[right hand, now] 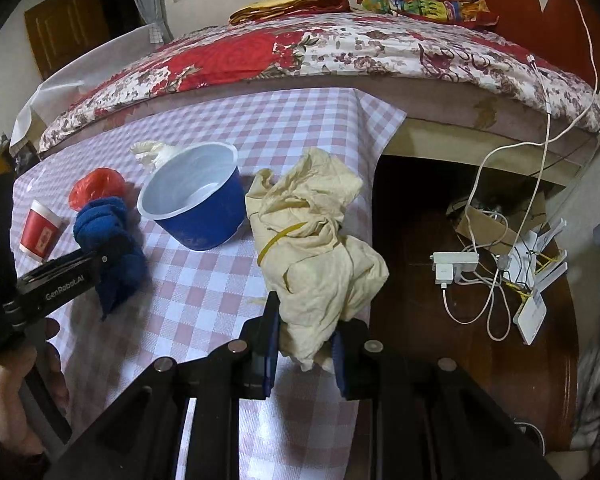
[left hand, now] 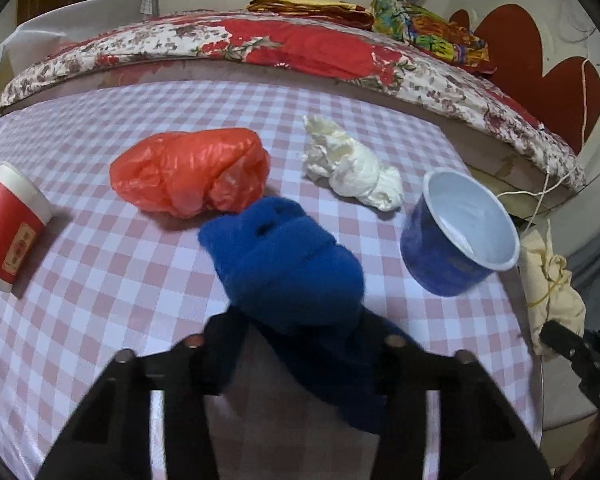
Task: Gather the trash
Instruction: 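Grasp the yellow cloth with the right tool while the left tool grasps the blue sock, then carry the blue sock and yellow cloth over the black bin and release both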
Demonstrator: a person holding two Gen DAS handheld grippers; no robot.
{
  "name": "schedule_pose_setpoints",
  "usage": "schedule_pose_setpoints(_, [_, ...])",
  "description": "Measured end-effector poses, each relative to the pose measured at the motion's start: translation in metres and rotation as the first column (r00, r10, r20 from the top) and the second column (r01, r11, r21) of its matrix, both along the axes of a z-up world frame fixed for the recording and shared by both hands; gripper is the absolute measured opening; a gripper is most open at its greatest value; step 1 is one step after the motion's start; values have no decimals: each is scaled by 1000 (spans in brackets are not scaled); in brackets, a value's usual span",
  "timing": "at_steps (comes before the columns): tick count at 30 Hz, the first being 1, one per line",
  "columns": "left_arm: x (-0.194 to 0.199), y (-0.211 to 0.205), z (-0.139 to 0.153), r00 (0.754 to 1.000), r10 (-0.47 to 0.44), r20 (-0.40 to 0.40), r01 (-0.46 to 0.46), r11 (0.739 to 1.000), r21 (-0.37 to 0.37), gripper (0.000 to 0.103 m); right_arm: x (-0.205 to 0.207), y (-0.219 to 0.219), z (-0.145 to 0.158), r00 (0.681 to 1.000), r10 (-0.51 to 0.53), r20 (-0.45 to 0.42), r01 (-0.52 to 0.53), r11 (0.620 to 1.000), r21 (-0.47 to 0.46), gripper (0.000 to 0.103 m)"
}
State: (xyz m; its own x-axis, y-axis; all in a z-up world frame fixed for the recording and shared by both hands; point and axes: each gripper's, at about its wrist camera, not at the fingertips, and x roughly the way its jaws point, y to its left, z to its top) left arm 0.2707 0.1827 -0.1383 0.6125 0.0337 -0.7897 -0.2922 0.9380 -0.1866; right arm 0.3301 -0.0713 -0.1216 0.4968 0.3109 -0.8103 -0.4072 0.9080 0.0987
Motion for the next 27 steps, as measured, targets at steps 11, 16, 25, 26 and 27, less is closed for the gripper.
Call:
schedule_pose_setpoints(11, [-33,0,13,998,-60,32,61,998,-24,15,-27,-12,17,1000,-8,26,7,1000,13,24])
schedule_pose_setpoints(16, [-50,5,20,998,-50,44,51,999,-20,15,-43,-20,24,999,-10,35,10,1000,16,24])
schedule_pose_setpoints(25, [-67,17,40,995,-71,76,69,997,35,15,-65,-30,31,999,-13,47,12,1000,15,24])
schedule_pose_setpoints(26, [-72,15,42,994,-77,83,75,997,32,15,-67,-31,32,999,-15,48,14,1000,18,24])
schedule_pose_setpoints(27, [-76,13,43,993,-83,86,81,996,27,15,-69,-32,32,999,-17,47,16,1000,22,24])
